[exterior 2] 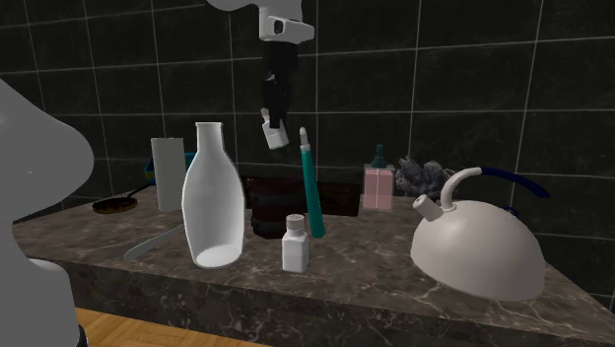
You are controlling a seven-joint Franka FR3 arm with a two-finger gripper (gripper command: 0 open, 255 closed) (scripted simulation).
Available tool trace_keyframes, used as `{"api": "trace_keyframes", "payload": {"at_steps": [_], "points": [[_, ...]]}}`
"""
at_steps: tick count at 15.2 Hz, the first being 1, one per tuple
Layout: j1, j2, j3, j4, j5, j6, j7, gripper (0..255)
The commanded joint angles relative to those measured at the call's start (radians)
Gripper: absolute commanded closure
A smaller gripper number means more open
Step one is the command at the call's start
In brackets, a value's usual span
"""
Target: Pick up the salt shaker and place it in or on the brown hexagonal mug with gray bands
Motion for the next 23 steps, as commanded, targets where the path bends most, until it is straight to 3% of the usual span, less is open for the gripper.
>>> {"api": "trace_keyframes", "payload": {"at_steps": [1, 14, 22, 23], "points": [[0.004, -0.003, 0.009, -0.024, 0.008, 0.023, 0.001, 255], [0.009, 0.032, 0.063, -0.167, 0.037, 0.201, -0.022, 255], [0.009, 0.032, 0.062, -0.167, 0.037, 0.201, -0.022, 255], [0.009, 0.033, 0.063, -0.166, 0.036, 0.200, -0.021, 0]]}}
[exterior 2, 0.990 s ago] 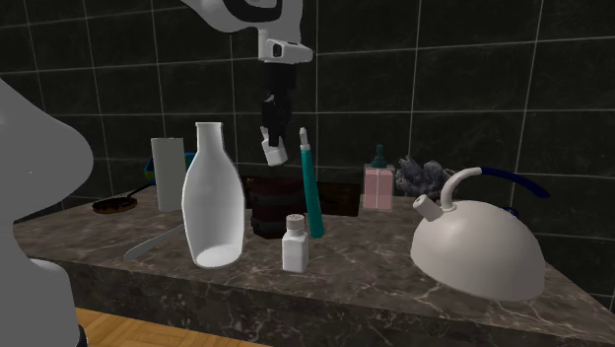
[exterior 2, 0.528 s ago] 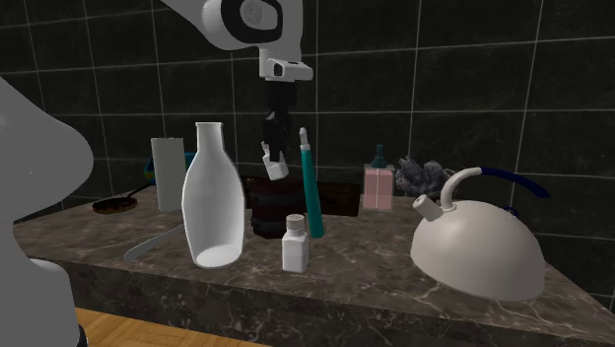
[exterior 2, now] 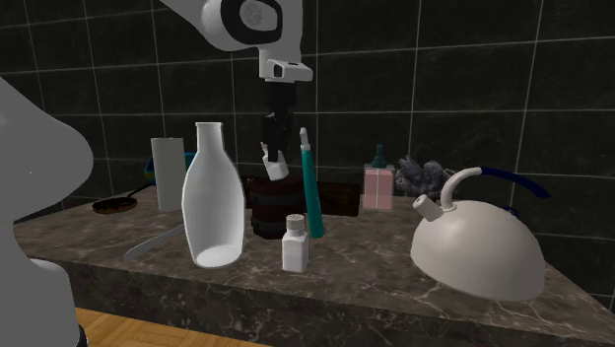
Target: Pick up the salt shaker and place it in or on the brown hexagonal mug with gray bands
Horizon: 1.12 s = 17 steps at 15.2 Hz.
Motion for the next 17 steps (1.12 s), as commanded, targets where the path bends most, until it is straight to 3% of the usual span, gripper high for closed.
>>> {"api": "trace_keyframes", "payload": {"at_steps": [1, 5, 9, 17], "points": [[0.000, 0.001, 0.001, -0.002, 0.000, 0.000, 0.000, 0], [0.000, 0.001, 0.000, -0.002, 0.000, -0.001, 0.000, 0], [-0.004, -0.038, -0.053, 0.089, -0.021, -0.134, 0.001, 0], [-0.004, -0.038, -0.053, 0.089, -0.021, -0.134, 0.001, 0]]}}
